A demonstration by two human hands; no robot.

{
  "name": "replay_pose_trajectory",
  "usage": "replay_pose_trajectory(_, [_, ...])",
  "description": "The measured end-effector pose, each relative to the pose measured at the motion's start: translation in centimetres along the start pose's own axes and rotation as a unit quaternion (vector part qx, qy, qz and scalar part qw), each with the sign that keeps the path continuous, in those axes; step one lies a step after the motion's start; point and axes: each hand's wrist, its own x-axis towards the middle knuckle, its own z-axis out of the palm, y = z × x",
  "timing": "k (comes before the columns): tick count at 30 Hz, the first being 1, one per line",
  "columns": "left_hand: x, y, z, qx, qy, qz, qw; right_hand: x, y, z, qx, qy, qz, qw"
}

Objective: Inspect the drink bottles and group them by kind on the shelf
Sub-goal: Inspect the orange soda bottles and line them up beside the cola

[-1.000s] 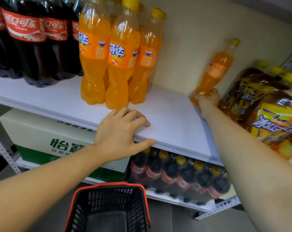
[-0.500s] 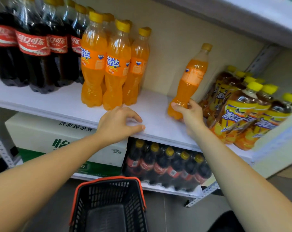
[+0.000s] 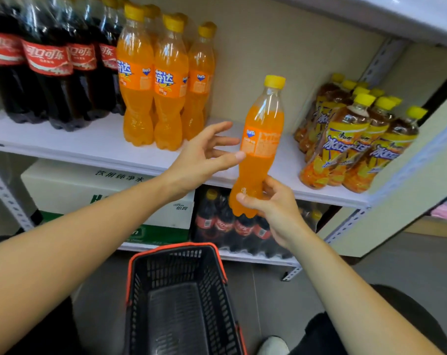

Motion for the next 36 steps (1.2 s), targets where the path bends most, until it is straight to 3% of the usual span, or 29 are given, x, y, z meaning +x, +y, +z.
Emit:
replay_pose_trajectory(9, [-0.3, -0.2, -0.2, -0.040, 0.030, -0.013, 0.999, -0.8, 2.5, 1.7, -0.004, -0.096, 0.040, 0.995])
replay_pose_trajectory(17, [-0.9, -0.8, 0.2, -0.046, 0.054, -0.040, 0.997, -1.1, 2.3, 3.0, 0.051, -0.004, 0.005, 0.999])
replay_pose_trajectory(21, [-0.8, -0.5, -0.2, -0.034, 0.038, -0.046, 0.998, -1.3, 2.1, 3.3, 0.080, -0.024, 0.018, 0.996])
replay_pose_trajectory(26, [-0.5, -0.2, -1.1, -0.110, 0.003, -0.068, 0.992, -1.3, 1.4, 2.8, 0.143, -0.075, 0.056, 0.985])
replay_pose_trajectory(30, [-0.8, -0.4, -1.3, -0.117, 0.007, -0.056, 0.992, -1.3, 1.1, 2.5, 0.110, -0.112, 0.056, 0.986])
replay_pose_trajectory(36, [-1.4, -0.8, -0.6, -0.065, 0.025, -0.027, 0.997, -1.1, 1.2, 3.0, 0.097, -0.046, 0.042, 0.993])
